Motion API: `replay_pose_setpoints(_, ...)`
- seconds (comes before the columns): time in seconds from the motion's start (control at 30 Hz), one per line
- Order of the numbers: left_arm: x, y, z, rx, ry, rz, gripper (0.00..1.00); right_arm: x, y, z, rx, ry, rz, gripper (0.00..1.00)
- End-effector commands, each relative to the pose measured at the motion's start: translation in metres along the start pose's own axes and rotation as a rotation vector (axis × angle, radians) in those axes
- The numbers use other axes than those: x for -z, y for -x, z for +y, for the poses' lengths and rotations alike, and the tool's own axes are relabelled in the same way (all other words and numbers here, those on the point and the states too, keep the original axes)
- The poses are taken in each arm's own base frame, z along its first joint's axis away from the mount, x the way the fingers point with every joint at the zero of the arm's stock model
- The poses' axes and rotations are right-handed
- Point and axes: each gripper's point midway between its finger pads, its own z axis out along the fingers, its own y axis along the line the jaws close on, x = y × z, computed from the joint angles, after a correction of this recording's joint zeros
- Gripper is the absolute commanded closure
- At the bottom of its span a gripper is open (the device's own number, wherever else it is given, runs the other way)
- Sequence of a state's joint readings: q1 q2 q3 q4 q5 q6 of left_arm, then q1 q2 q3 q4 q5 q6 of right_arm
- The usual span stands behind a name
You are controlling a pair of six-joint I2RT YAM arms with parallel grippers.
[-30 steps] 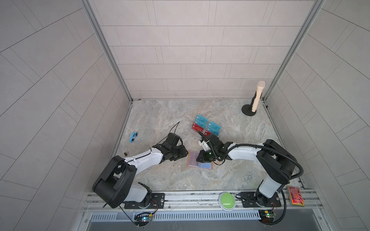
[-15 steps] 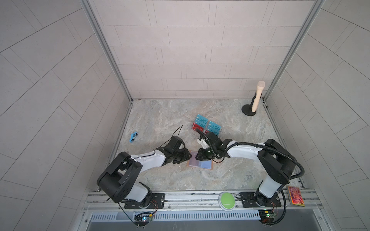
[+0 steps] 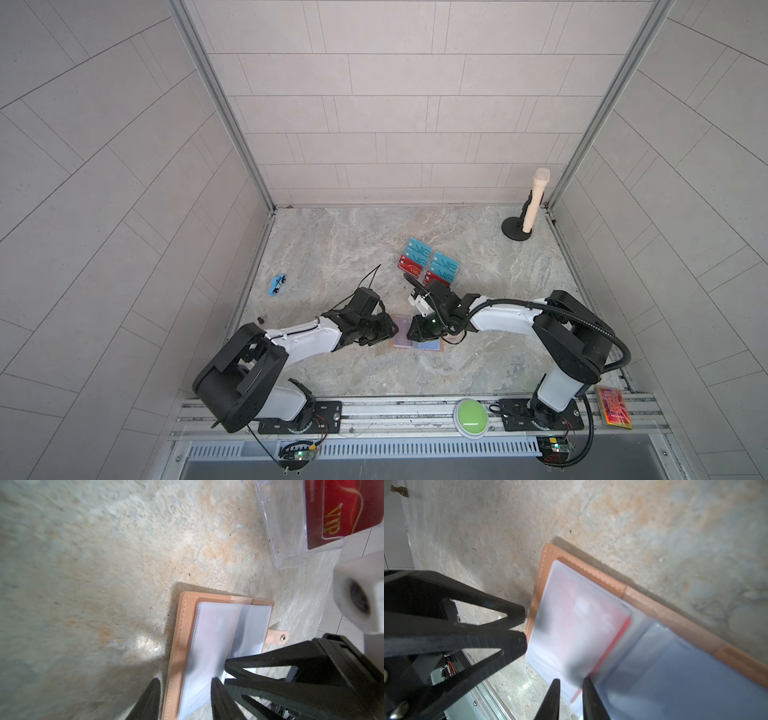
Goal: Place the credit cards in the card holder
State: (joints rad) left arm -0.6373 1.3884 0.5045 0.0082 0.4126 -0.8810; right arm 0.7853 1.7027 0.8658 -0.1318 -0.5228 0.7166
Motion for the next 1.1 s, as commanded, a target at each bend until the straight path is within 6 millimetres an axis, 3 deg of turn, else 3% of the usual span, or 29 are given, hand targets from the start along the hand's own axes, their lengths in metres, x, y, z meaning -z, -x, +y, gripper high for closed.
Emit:
replay_pose_setpoints(0.0, 0.006, 0.002, -0.001, -0.026, 0.023, -0.008, 0.57, 0.018, 0.007, 0.009, 0.031, -0.014, -0.025, 0.76)
replay_pose_setpoints(0.1, 0.019, 0.013, -0.003, -0.038, 0.053, -0.057, 0.57, 0.045, 0.024, 0.020, 0.098, -0.041, -0.054, 0.76)
replay_pose_setpoints(0.2, 0.046, 0.033, 0.001, -0.062, 0.151, -0.174, 0.55, 0.075, 0.048, 0.022, 0.165, -0.104, -0.085, 0.71)
replay_pose_setpoints(0.4, 0.098, 0.070, -0.007, -0.107, 0.231, -0.381, 0.47, 0.118, 0.094, -0.001, 0.240, -0.268, -0.090, 0.62)
replay_pose_setpoints(0.7, 0.093, 0.073, -0.029, -0.216, 0.139, -0.349, 0.47, 0.119, 0.138, -0.027, 0.344, -0.454, -0.049, 0.61)
replay_pose_setpoints(0.83, 0.092, 0.072, -0.024, -0.204, 0.136, -0.366, 0.46, 0.119, 0.151, -0.041, 0.330, -0.475, -0.039, 0.61)
replay_pose_setpoints(1.07, 0.089, 0.068, -0.013, -0.196, 0.170, -0.349, 0.46, 0.116, 0.155, -0.066, 0.309, -0.492, -0.002, 0.59)
